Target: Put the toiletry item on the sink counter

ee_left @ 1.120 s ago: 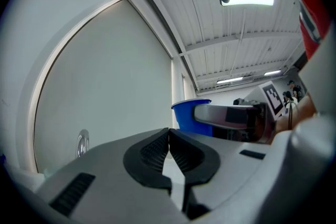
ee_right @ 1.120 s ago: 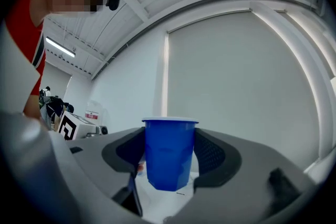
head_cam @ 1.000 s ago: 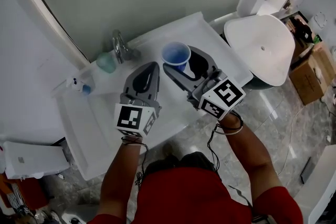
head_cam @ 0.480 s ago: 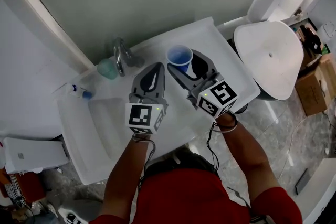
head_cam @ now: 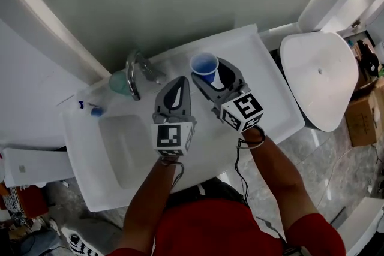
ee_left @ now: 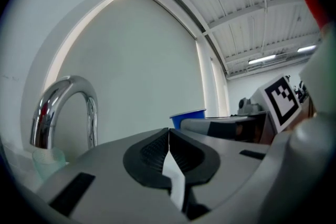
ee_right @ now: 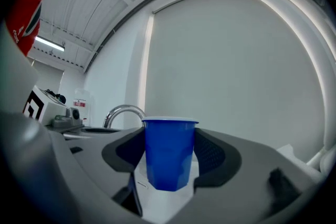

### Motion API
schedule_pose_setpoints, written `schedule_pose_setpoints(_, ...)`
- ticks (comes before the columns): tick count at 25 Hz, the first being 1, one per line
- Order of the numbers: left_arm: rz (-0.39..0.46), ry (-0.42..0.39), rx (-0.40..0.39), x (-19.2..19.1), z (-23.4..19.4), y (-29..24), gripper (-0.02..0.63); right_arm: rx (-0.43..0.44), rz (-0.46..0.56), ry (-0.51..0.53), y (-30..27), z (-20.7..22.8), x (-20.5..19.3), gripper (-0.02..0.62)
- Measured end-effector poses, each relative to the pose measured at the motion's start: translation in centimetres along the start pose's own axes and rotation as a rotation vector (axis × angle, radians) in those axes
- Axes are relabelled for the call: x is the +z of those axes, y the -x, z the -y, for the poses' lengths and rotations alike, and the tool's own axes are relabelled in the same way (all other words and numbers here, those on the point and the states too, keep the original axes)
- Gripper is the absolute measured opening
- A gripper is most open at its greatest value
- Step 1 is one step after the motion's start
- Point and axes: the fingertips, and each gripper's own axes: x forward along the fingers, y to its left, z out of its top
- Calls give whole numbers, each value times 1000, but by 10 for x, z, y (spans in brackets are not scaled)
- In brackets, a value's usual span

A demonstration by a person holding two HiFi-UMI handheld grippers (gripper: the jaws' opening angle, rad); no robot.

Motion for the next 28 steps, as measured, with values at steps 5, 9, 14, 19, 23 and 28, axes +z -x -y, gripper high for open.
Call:
schedule_pose_setpoints(5,-26,0,28,-19,-5,-16,17,-13,-39,-32,-22,25,-31,288)
schedule_pose_setpoints(9,-47,14,45,-34,-9,-28,17,-22,-66,-48,-39,41,-51,288)
schedule_pose_setpoints(14,-41,25,60,-40,-16,-41,17,2,-99,-48,-62,50,-69,288)
schedule_pose_setpoints(19,-52,31,80,-43,-26,-48,17,18,-149,-25,-84,53,-90,288)
schedule_pose_setpoints(23,-29,42,80,-37,-30,-51,17,20,-171,-9,-97,56,-101,288)
schedule_pose_setpoints(28,2,34,95,-29,-34,-53,17,43,-193,35,-109,45,-105,288)
